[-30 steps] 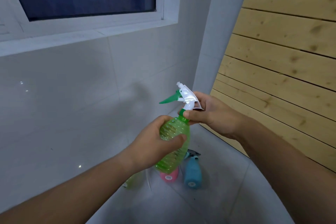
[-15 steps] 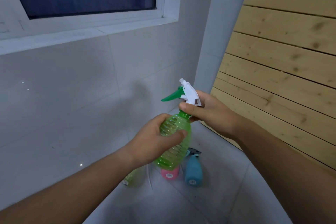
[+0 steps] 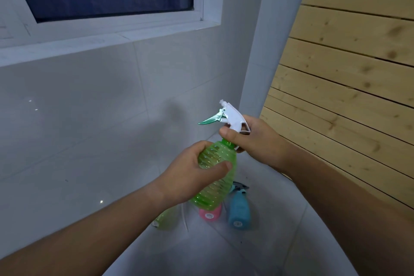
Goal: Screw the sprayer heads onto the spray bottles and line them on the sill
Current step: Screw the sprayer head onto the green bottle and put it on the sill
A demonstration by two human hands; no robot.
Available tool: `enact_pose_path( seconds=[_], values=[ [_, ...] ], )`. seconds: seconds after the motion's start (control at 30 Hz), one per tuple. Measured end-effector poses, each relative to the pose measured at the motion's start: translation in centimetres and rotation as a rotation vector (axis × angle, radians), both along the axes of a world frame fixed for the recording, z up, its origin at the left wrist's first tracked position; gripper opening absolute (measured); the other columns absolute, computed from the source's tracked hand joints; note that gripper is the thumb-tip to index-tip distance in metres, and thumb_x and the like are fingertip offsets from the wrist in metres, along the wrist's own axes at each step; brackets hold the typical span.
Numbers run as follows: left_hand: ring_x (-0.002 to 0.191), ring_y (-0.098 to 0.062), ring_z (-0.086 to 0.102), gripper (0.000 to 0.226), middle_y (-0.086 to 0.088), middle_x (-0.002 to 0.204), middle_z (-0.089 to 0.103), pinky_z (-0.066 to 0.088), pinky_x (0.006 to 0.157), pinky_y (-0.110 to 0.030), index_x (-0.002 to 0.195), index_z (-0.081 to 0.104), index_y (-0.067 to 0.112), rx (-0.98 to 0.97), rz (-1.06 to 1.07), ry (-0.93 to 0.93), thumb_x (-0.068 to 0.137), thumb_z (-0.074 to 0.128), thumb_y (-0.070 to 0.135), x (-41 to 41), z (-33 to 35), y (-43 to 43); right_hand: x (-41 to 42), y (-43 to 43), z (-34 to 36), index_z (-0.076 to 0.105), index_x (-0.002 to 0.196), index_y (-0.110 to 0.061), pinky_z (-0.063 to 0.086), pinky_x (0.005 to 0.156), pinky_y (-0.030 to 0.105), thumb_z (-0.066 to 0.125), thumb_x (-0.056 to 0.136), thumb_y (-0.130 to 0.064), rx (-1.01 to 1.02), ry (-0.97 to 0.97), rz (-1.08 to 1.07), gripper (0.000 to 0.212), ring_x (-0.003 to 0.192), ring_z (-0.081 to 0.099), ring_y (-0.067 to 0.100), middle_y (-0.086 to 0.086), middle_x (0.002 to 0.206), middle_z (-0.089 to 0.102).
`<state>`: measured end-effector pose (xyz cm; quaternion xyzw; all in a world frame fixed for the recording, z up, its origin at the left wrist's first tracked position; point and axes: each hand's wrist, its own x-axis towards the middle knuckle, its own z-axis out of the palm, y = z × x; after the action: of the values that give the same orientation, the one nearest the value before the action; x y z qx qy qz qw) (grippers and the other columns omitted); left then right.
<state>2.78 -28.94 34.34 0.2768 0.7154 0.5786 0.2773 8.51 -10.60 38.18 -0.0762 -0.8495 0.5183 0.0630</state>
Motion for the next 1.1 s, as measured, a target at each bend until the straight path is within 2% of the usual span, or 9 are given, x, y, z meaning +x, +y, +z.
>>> enact_pose_path(
  seconds=[0.1,0.17,0.27,0.43,0.57,0.67,0.9,1.0,1.1],
  values=[
    [0.080,-0.021,0.075,0.035,-0.014,0.100,0.077,0.062,0.080,-0.047,0.113,0.067,0.015,0.009,0.014,-0.003,0.083,0.080,0.028,-0.3,0.0,0.0,0.1,0.8,0.3,0.064,0.119,-0.022,0.057,0.084,0.036,0.069,0.088,-0.029,-0.205,-0.030,0.065,0.033,0.092,0.068,0.014,0.005,0.102,0.072],
    [0.078,-0.019,0.074,0.037,-0.013,0.098,0.078,0.062,0.078,-0.046,0.112,0.067,0.015,0.018,0.020,-0.001,0.079,0.079,0.030,-0.2,0.1,0.2,0.2,0.8,0.3,0.065,0.119,-0.020,0.057,0.080,0.033,0.067,0.090,-0.021,-0.198,-0.008,0.052,0.029,0.087,0.068,0.014,0.005,0.098,0.072],
    [0.077,-0.016,0.074,0.029,-0.012,0.098,0.077,0.063,0.076,-0.042,0.111,0.067,0.016,0.014,0.024,0.014,0.086,0.079,0.023,0.0,0.0,0.3,-0.1,0.0,0.0,0.066,0.108,-0.014,0.059,0.075,0.033,0.067,0.090,-0.030,-0.079,0.004,-0.009,0.025,0.078,0.065,0.010,0.001,0.086,0.068],
    [0.072,-0.007,0.070,0.029,-0.003,0.090,0.075,0.060,0.068,-0.030,0.110,0.065,0.019,0.000,0.058,0.093,0.086,0.080,0.023,-0.1,0.0,0.4,0.0,0.5,0.3,0.068,0.110,-0.016,0.058,0.083,0.031,0.069,0.088,-0.012,-0.292,0.039,0.015,0.023,0.094,0.072,0.020,0.015,0.105,0.074],
    [0.085,-0.014,0.069,0.042,-0.001,0.100,0.069,0.058,0.076,-0.036,0.112,0.060,0.024,-0.069,0.122,0.349,0.078,0.081,0.038,-0.3,-0.3,0.7,-0.7,-0.1,-0.1,0.069,0.110,-0.012,0.058,0.088,0.037,0.074,0.085,-0.014,-0.167,0.105,-0.088,0.026,0.088,0.071,0.018,0.019,0.102,0.073],
    [0.095,-0.018,0.065,0.051,0.001,0.106,0.065,0.055,0.082,-0.037,0.115,0.058,0.028,-0.109,0.183,0.500,0.074,0.080,0.050,-0.4,-0.3,0.9,-1.0,-0.4,0.1,0.068,0.109,-0.006,0.059,0.084,0.035,0.072,0.085,-0.009,-0.220,0.151,-0.117,0.024,0.083,0.070,0.018,0.020,0.094,0.073],
    [0.085,-0.017,0.075,0.044,-0.004,0.098,0.078,0.060,0.076,-0.034,0.113,0.071,0.018,0.120,-0.104,-0.242,0.078,0.083,0.042,-1.8,1.1,0.2,-0.6,-0.3,0.8,0.067,0.106,-0.006,0.056,0.074,0.028,0.065,0.090,-0.007,-0.630,0.197,-0.090,0.017,0.080,0.068,0.018,0.012,0.089,0.070],
    [0.084,-0.020,0.075,0.044,-0.003,0.092,0.077,0.059,0.076,-0.036,0.107,0.072,0.018,0.114,-0.136,-0.247,0.073,0.079,0.045,-1.6,0.2,0.6,-0.7,-1.0,0.3,0.064,0.110,0.000,0.058,0.084,0.039,0.063,0.093,-0.013,-0.715,0.132,-0.099,0.022,0.087,0.069,0.024,0.014,0.090,0.073],
    [0.081,-0.020,0.075,0.041,-0.003,0.088,0.076,0.060,0.073,-0.035,0.112,0.069,0.012,0.092,-0.049,-0.201,0.080,0.083,0.033,-1.3,0.0,0.7,-0.7,-1.0,-0.1,0.062,0.116,0.004,0.058,0.090,0.041,0.064,0.092,-0.016,-0.622,0.098,-0.116,0.031,0.092,0.072,0.027,0.017,0.099,0.076]
  ],
)
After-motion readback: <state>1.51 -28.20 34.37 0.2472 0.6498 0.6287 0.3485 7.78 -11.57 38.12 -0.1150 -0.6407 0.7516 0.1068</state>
